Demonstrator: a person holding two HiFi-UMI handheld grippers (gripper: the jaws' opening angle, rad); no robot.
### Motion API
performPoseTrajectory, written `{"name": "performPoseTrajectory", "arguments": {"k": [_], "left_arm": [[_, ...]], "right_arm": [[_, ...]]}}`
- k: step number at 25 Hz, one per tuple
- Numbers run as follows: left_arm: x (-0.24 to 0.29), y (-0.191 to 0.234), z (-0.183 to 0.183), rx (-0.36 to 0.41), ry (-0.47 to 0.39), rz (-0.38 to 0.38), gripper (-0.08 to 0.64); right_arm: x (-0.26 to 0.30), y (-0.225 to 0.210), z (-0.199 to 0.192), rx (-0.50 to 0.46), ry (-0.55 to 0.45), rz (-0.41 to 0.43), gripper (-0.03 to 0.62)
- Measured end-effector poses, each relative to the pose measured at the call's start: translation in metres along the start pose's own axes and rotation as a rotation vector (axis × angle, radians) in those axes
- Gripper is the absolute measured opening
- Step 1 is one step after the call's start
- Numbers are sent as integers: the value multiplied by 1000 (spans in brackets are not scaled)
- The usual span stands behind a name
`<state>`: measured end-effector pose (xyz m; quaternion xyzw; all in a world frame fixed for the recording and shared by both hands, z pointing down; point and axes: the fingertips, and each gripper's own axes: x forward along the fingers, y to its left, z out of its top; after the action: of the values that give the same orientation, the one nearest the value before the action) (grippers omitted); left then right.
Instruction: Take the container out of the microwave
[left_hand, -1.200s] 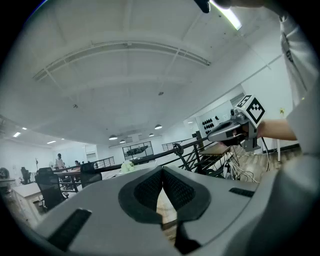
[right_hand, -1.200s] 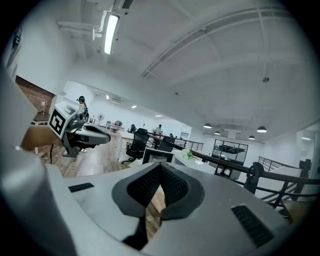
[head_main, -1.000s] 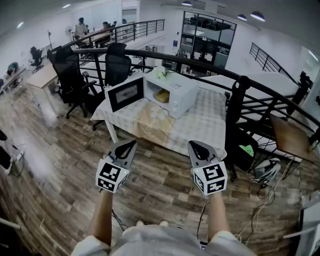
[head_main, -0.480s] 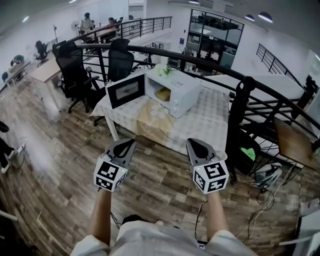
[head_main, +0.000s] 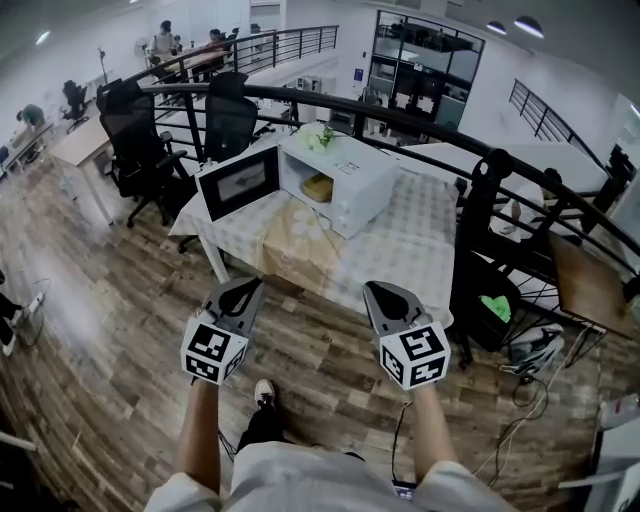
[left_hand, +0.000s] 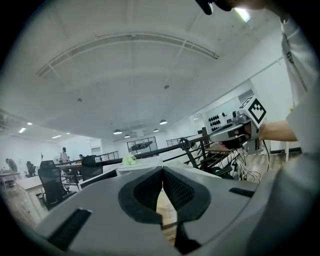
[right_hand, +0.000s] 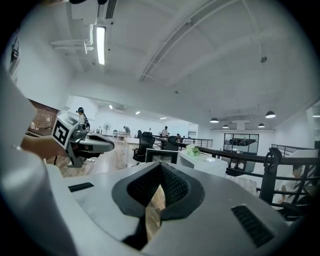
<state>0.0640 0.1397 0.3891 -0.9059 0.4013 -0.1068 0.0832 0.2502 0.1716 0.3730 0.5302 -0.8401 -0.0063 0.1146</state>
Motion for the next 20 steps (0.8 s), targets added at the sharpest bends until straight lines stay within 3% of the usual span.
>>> {"name": "performPoseTrajectory", "arguments": {"k": [6, 13, 20], "left_arm": [[64, 48, -22, -11, -6, -42, 17], [140, 158, -35, -13, -16, -85, 17], [183, 248, -46, -14, -17, -114, 17]], "right_arm": [[60, -29, -6, -15, 30, -39, 14], [180, -49, 20, -17, 61, -71, 14], [280, -54, 41, -22, 83, -113, 15]]}}
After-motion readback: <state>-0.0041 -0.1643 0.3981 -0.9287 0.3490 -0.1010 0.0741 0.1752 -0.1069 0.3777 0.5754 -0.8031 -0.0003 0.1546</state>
